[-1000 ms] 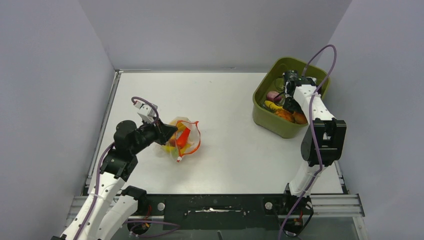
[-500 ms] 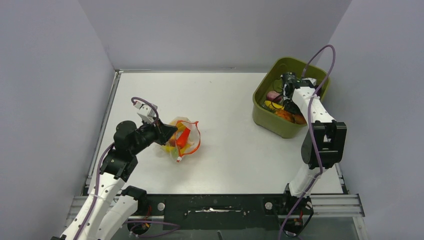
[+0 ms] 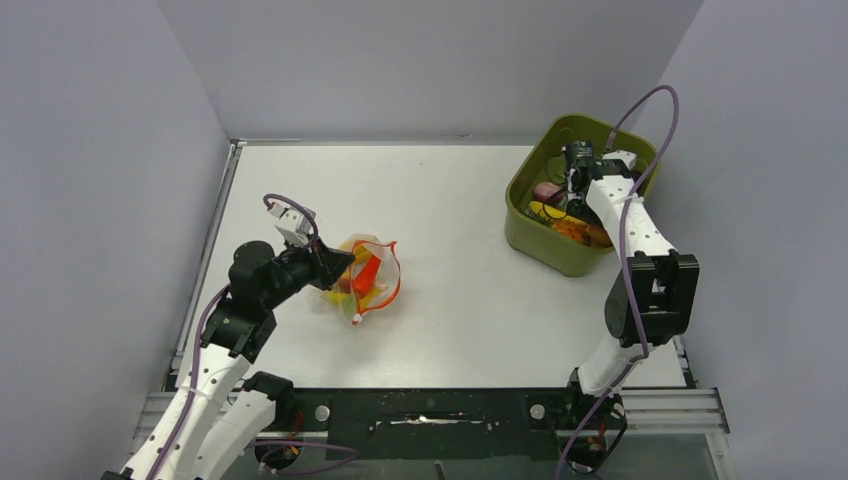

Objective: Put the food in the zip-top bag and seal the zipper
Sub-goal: Pick up the fake fruit from the bin.

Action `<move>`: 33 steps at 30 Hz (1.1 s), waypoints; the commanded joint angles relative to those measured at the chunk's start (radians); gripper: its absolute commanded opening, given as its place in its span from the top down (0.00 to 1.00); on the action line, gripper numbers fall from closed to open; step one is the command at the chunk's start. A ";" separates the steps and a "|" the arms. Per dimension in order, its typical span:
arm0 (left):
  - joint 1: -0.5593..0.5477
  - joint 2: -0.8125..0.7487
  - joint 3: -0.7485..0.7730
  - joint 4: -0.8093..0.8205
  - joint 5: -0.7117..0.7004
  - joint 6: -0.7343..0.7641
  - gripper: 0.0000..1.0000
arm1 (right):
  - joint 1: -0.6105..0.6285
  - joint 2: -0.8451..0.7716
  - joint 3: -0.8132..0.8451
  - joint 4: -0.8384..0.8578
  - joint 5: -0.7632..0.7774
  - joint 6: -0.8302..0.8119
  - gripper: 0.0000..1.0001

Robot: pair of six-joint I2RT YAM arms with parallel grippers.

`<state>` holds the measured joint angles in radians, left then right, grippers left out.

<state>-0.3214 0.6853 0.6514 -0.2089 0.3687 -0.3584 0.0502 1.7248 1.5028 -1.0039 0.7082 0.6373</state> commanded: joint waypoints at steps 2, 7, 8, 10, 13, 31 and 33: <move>-0.004 -0.014 0.011 0.037 -0.015 0.006 1.00 | 0.019 -0.090 0.027 0.031 0.066 -0.009 0.50; -0.004 -0.014 0.010 0.036 -0.015 0.003 1.00 | 0.035 -0.140 0.009 0.087 0.084 -0.057 0.50; -0.004 -0.015 0.010 0.037 -0.017 0.001 1.00 | 0.037 -0.151 0.007 0.095 0.085 -0.061 0.50; -0.005 -0.012 0.010 0.042 -0.018 -0.002 1.00 | 0.049 -0.174 0.003 0.117 0.082 -0.075 0.49; -0.004 -0.006 0.010 0.049 -0.022 -0.010 1.00 | 0.079 -0.209 0.001 0.146 0.083 -0.084 0.49; -0.003 0.053 0.082 0.061 -0.029 -0.088 1.00 | 0.434 -0.478 -0.088 0.372 0.024 -0.199 0.53; -0.003 0.072 0.097 0.053 -0.032 -0.093 1.00 | 0.486 -0.507 -0.108 0.419 -0.011 -0.224 0.53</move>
<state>-0.3214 0.7364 0.6720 -0.2066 0.3443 -0.4271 0.4599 1.2942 1.4166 -0.7376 0.7311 0.4767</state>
